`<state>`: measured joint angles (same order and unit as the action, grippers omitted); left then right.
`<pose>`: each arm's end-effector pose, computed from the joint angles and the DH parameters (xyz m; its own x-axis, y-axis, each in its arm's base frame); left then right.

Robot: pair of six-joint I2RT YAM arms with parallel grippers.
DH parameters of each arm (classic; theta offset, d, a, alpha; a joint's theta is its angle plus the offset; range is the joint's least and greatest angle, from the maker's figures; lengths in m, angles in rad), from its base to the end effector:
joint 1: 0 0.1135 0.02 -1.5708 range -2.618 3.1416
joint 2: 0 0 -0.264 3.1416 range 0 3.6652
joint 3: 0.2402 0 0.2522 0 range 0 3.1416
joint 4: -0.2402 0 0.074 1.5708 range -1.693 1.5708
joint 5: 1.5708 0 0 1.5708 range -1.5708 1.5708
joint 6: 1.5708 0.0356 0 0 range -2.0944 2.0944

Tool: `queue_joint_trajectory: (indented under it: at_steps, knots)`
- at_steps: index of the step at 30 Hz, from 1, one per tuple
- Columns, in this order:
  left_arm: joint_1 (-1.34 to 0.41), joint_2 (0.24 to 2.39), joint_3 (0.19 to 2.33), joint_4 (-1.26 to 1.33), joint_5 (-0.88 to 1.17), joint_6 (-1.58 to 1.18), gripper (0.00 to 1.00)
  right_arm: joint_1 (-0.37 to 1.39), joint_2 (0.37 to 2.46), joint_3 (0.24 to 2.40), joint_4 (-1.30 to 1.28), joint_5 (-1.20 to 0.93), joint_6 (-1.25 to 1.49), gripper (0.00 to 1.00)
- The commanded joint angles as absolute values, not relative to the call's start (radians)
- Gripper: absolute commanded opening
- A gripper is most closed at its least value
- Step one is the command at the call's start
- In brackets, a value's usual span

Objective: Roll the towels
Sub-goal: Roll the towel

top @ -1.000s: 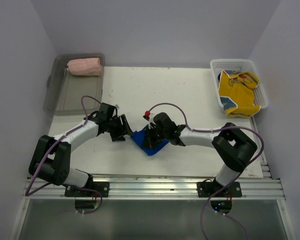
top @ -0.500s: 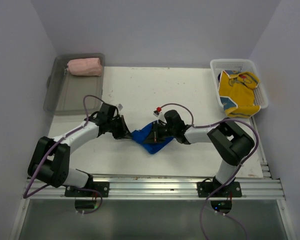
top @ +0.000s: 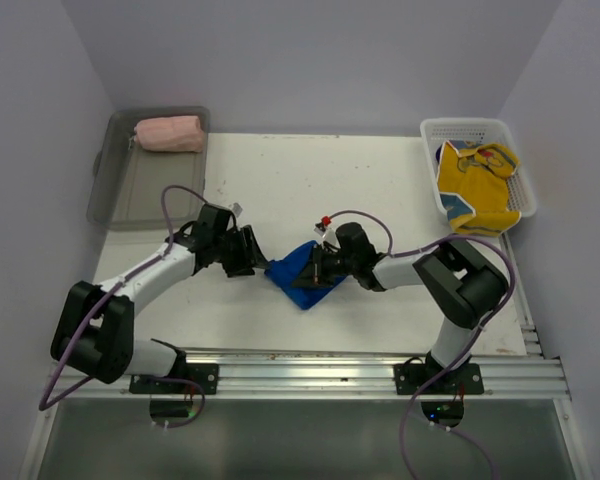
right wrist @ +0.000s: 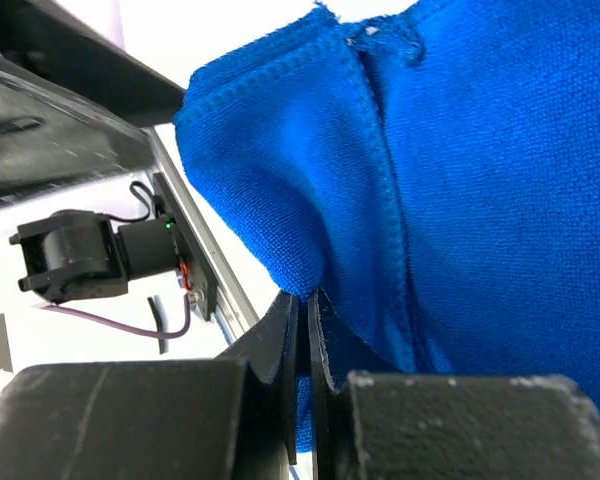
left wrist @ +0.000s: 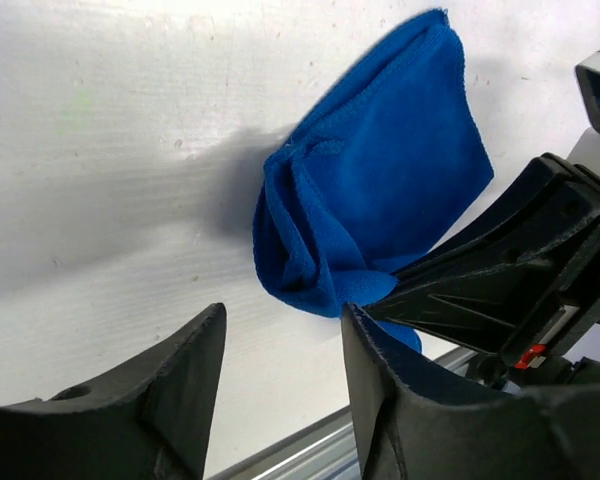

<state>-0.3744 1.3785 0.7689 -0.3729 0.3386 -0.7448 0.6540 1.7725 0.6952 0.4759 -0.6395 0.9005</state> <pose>0.2418 -0.1077 0.1921 -0.9194 -0.3257 -0.2207 -0.1450 0.8021 -0.5793 0.2461 0.2154 0.1268 -0.9675 0.0506 -0.2476 -0.1940 0.4794 0.8559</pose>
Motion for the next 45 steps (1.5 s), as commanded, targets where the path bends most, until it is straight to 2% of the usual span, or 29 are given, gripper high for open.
queue_joint_trajectory:
  at_steps: [1,2,4,5,8,19,26,40,41,44,45]
  knots:
    - [-0.379,1.324,0.804,-0.379,0.267,-0.745,0.52,0.647,1.796,0.692,0.517,-0.658,0.922,0.0]
    - [-0.379,1.307,0.796,-0.38,0.256,-0.749,0.5,0.647,1.798,0.695,0.517,-0.658,0.92,0.0]
    - [-0.382,1.289,0.789,-0.374,0.239,-0.752,0.36,0.646,1.807,0.693,0.518,-0.655,0.925,0.0]
    - [-0.382,1.275,0.781,-0.37,0.235,-0.752,0.22,0.647,1.81,0.693,0.52,-0.655,0.927,0.0]
    - [-0.394,1.262,0.77,-0.347,0.229,-0.738,0.0,0.644,1.816,0.684,0.535,-0.653,0.939,0.0]
    - [-0.479,1.399,0.788,-0.192,0.592,-0.609,0.0,0.63,1.816,0.67,0.548,-0.635,0.951,0.0]
    - [-0.482,1.482,0.845,-0.229,0.509,-0.569,0.0,0.629,1.818,0.669,0.549,-0.635,0.95,0.0]
    - [-0.477,1.73,0.92,-0.112,0.483,-0.554,0.0,0.624,1.755,0.647,0.457,-0.568,0.881,0.0]
    - [-0.477,1.732,0.926,-0.11,0.482,-0.554,0.0,0.624,1.743,0.652,0.436,-0.561,0.868,0.01]
    - [-0.477,1.743,0.945,-0.133,0.483,-0.546,0.0,0.624,1.665,0.679,0.295,-0.496,0.783,0.17]
    - [-0.476,1.744,0.948,-0.146,0.482,-0.546,0.0,0.63,1.637,0.687,0.208,-0.47,0.732,0.26]
